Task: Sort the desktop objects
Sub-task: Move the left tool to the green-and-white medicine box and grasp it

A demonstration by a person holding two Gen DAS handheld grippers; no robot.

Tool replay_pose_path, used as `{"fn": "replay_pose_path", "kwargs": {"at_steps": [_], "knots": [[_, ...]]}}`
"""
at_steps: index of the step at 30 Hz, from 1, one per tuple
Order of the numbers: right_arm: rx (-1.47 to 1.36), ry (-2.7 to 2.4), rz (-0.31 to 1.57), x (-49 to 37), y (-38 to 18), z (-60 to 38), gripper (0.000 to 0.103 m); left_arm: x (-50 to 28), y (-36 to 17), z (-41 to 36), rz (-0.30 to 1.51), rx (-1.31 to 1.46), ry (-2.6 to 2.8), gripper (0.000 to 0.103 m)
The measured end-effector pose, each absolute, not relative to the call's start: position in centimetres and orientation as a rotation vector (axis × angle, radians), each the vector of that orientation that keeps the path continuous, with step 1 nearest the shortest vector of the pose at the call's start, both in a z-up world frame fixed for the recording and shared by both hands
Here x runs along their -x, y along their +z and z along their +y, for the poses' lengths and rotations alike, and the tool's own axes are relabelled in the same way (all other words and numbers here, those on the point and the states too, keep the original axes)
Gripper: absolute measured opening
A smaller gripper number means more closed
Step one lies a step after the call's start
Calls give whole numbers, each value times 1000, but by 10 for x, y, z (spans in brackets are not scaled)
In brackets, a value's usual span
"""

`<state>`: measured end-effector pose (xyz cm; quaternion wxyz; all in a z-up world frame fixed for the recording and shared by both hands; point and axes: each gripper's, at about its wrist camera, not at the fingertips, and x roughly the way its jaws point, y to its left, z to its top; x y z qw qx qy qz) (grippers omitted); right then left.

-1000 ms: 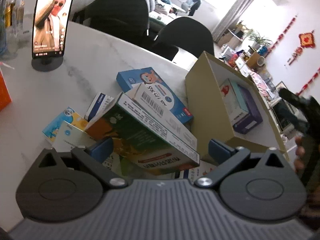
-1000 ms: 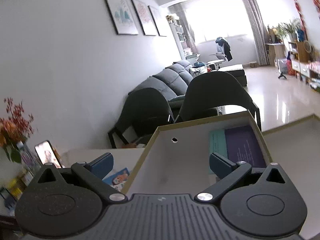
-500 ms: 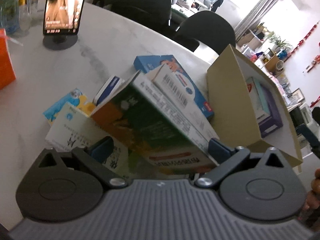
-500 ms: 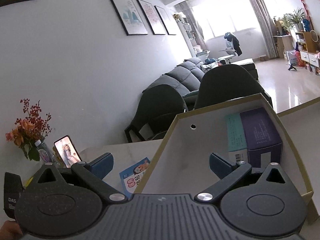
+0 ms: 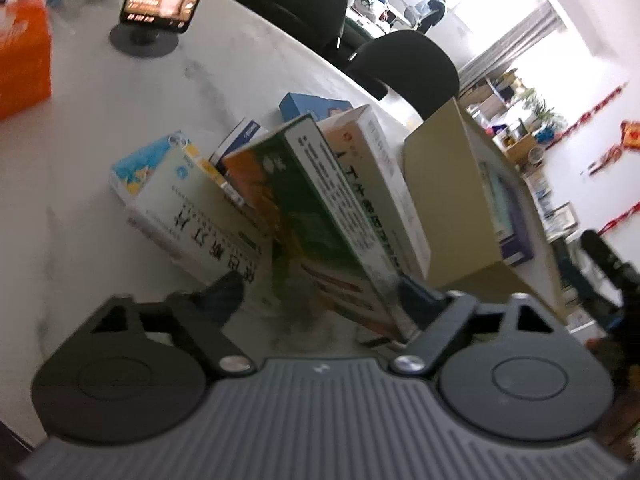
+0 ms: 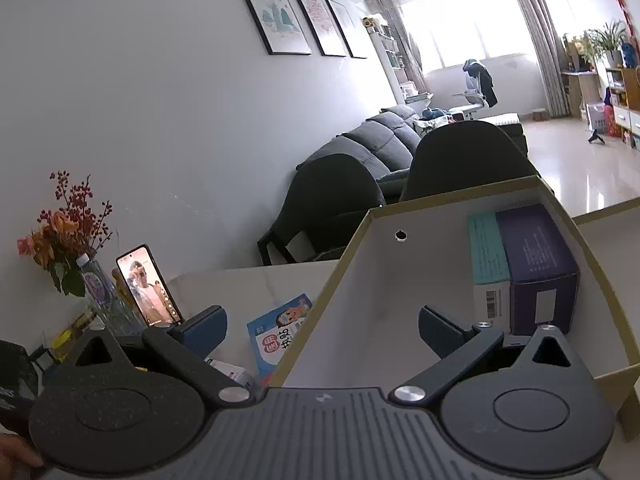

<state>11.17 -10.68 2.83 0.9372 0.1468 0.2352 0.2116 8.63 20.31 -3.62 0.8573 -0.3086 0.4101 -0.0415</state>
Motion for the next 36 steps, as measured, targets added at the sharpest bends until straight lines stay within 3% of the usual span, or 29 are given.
{"fn": "replay_pose_path", "kwargs": {"at_steps": [11, 16, 33, 36], "knots": [[-299, 441, 496, -110, 27, -105, 102, -85, -38, 204, 854, 677, -38, 70], [-300, 436, 501, -110, 26, -107, 102, -83, -38, 200, 824, 694, -18, 47], [-302, 427, 514, -114, 24, -115, 102, -98, -45, 180, 772, 733, 56, 45], [-304, 423, 515, -114, 23, -117, 102, -99, -51, 180, 789, 760, 83, 36]]}}
